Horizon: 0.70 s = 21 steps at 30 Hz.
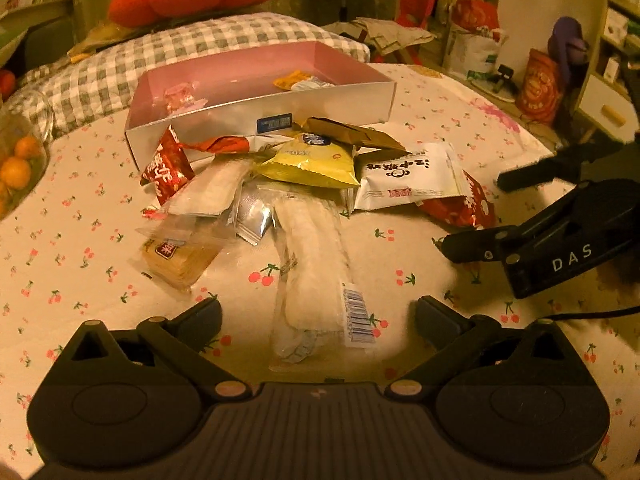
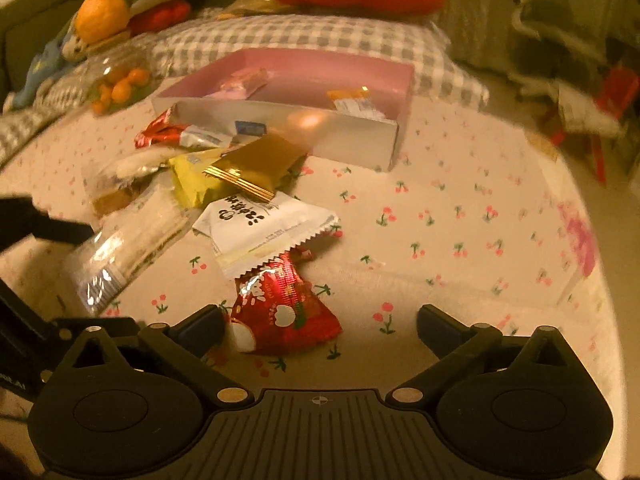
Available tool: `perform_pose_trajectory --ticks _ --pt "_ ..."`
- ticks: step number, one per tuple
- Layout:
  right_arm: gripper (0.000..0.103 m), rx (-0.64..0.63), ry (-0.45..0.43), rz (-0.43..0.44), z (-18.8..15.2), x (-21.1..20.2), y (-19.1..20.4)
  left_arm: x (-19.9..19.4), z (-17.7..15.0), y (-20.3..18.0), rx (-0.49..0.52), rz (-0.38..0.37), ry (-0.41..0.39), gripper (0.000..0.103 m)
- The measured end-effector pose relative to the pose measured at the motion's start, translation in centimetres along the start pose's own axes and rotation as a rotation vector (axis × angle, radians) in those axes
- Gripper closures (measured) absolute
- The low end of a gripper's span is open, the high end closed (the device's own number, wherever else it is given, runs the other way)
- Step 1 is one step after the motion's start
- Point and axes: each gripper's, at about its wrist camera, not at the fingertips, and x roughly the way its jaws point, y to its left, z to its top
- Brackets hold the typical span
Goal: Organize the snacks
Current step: 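Grasp the white long bread bag with the left gripper while the right grasps the red candy bag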
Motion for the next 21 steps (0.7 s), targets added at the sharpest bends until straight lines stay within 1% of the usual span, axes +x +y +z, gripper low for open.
perform_pose_trajectory --ticks 2,6,10,12,13,14,15,17,18,21 --pt "0.0 -0.021 -0.002 0.004 0.1 0.1 0.0 0.0 -0.1 0.0 0.003 0.0 -0.012 0.0" --pt "0.0 -0.012 0.021 -0.002 0.6 0.3 0.1 0.2 -0.1 -0.2 0.008 -0.002 -0.033 0.0" --pt "0.0 -0.013 0.044 -0.021 1.2 0.5 0.5 0.3 0.4 -0.2 0.01 -0.004 -0.02 0.0" --pt "0.002 -0.025 0.037 -0.037 1.4 0.4 0.8 0.2 0.5 -0.2 0.013 -0.013 -0.016 0.006" --pt "0.002 -0.03 0.031 -0.039 1.4 0.3 0.9 0.0 0.5 -0.3 0.016 -0.016 -0.017 0.011" --pt "0.003 -0.035 0.031 -0.035 1.5 0.2 0.9 0.0 0.6 -0.3 0.02 -0.018 -0.017 0.016" --pt "0.004 -0.038 0.034 -0.028 1.5 0.2 1.0 -0.1 0.7 -0.4 0.024 -0.019 -0.019 0.018" --pt "0.009 -0.041 0.038 -0.023 1.5 0.3 1.1 -0.1 0.8 -0.5 0.028 -0.018 -0.023 0.025" --pt "0.01 -0.041 0.038 -0.018 1.5 0.2 1.2 -0.2 0.9 -0.6 0.027 -0.016 -0.025 0.027" --pt "0.021 -0.032 0.038 0.005 1.7 0.1 1.2 -0.3 1.0 -0.5 0.017 -0.013 -0.03 0.036"
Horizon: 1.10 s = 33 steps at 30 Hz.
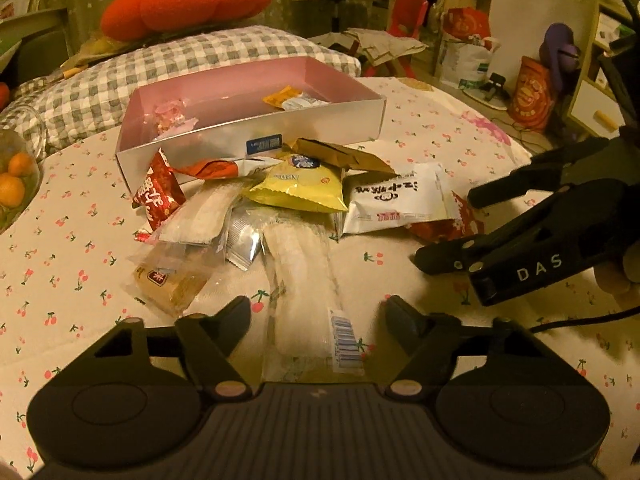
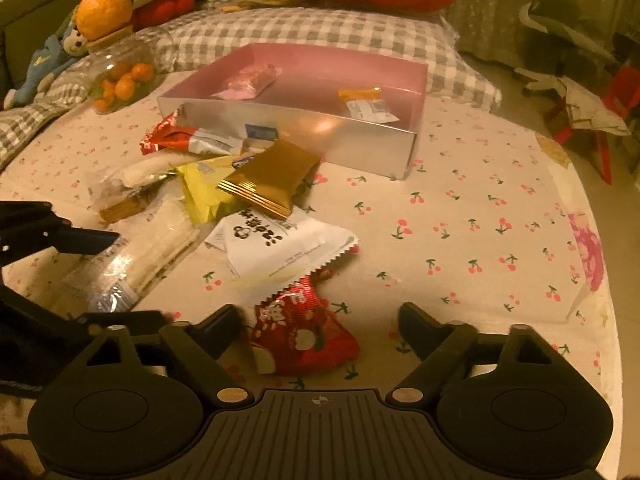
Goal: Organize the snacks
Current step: 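Grasp the white long bread bag with the left gripper while the right grasps the red candy bag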
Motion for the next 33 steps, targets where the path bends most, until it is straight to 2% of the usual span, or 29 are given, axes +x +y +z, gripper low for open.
perform_pose_trajectory --ticks 2,3,5,6,7,10,20,25,28,31,33 --pt "0.036 0.0 -0.002 0.009 0.1 -0.2 0.1 0.0 0.1 0.1 -0.007 0.003 -0.001 0.045" --pt "0.039 -0.001 -0.002 0.012 0.2 -0.2 0.1 -0.1 0.2 0.3 -0.012 0.006 0.0 0.047" --pt "0.056 0.001 0.0 0.021 0.3 -0.4 0.1 -0.1 0.3 0.6 -0.025 0.012 0.011 0.057" --pt "0.061 0.001 0.002 0.028 0.4 -0.4 0.1 -0.2 0.5 0.8 -0.029 0.01 0.018 0.059" --pt "0.062 0.0 0.005 0.029 0.5 -0.5 0.1 -0.3 0.7 1.0 -0.035 0.0 0.024 0.067" --pt "0.065 0.003 0.008 0.032 0.7 -1.0 0.2 -0.7 1.3 1.6 -0.08 -0.045 0.039 0.075" --pt "0.067 0.036 0.014 0.064 1.2 -2.6 0.3 -1.3 1.6 1.4 -0.078 -0.058 0.045 0.086" --pt "0.067 0.065 0.03 0.059 1.2 -3.2 0.0 -1.3 1.6 1.3 -0.08 -0.06 0.062 0.086" --pt "0.067 0.085 0.047 0.041 1.1 -3.5 -0.5 -0.9 1.6 1.1 -0.072 -0.054 0.074 0.081" --pt "0.067 0.103 0.057 0.024 1.0 -3.6 -1.0 -0.2 1.6 0.8 -0.069 -0.044 0.093 0.072" --pt "0.067 0.117 0.062 0.017 0.9 -3.6 -1.2 0.1 1.5 0.5 -0.057 -0.03 0.091 0.07"
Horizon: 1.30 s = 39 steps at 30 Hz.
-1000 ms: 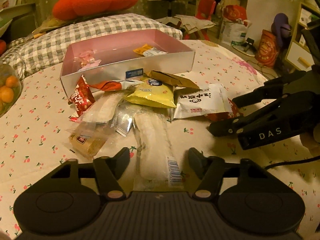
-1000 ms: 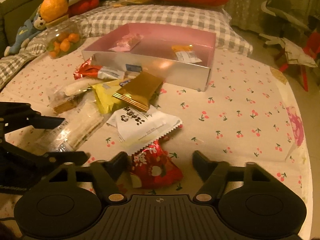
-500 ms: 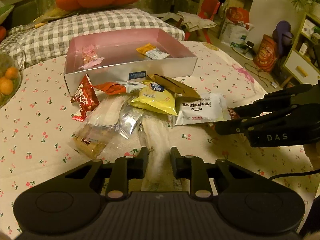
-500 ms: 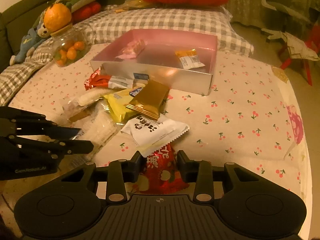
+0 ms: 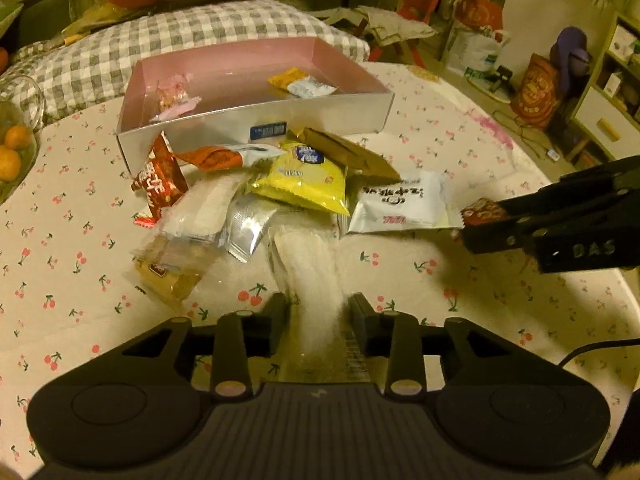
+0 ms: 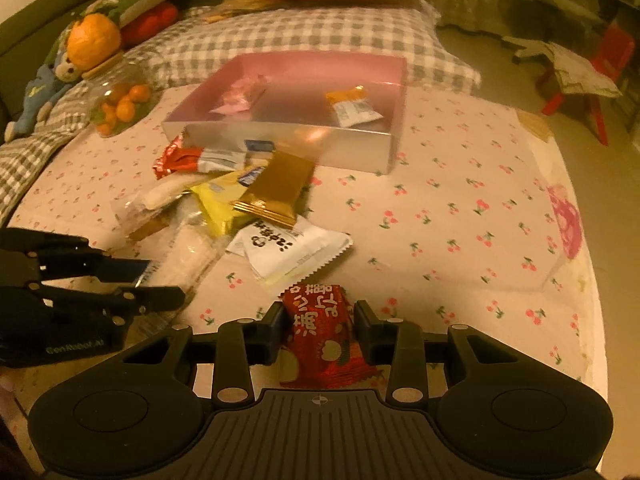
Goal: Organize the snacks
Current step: 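Grasp the white long bread bag with the left gripper while the right grasps the red candy bag, then carry the white bread bag and red candy bag over the silver box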
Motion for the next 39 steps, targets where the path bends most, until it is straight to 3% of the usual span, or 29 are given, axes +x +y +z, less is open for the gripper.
perform_pose_trajectory --ticks 3,16,28,39 --pt "0.067 0.014 0.001 -0.004 -0.1 -0.2 -0.2 0.1 -0.1 -0.8 0.054 0.035 -0.001 0.072" --pt "0.067 0.013 -0.056 -0.001 0.6 -1.9 0.0 -1.3 0.1 -1.0 0.03 0.032 -0.034 0.088" --pt "0.067 0.038 -0.135 0.035 1.5 -4.5 -0.1 -3.1 0.6 -1.1 0.008 -0.004 -0.073 0.091" --pt "0.067 0.052 -0.148 0.047 2.6 -4.5 0.3 -4.7 1.3 -0.8 -0.019 -0.032 -0.12 0.091"
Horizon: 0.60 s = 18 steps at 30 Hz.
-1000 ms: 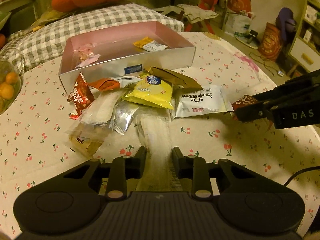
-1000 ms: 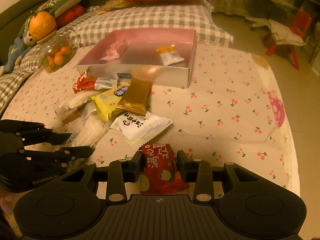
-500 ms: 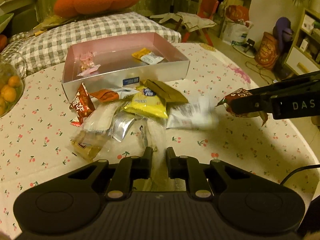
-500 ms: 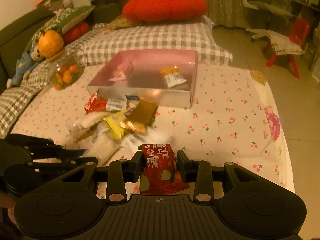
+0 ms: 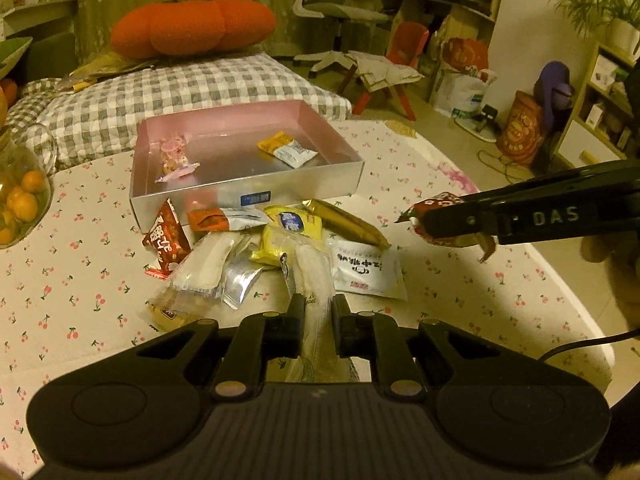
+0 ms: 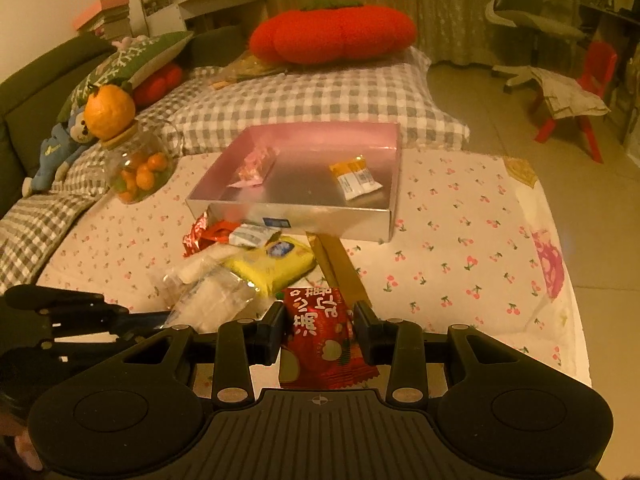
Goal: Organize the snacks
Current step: 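Carry the white bread bag and red candy bag over the silver box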
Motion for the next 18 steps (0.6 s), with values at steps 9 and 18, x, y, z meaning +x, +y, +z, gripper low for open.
perform_pose_trajectory --ticks 9,18 --pt "0.067 0.037 -0.026 0.011 2.0 0.2 0.0 -1.8 1.4 1.2 -0.064 -0.032 -0.052 0.091" --pt "0.067 0.114 -0.039 0.075 4.8 1.3 -0.6 -0.8 3.8 3.9 -0.112 0.003 -0.08 0.091"
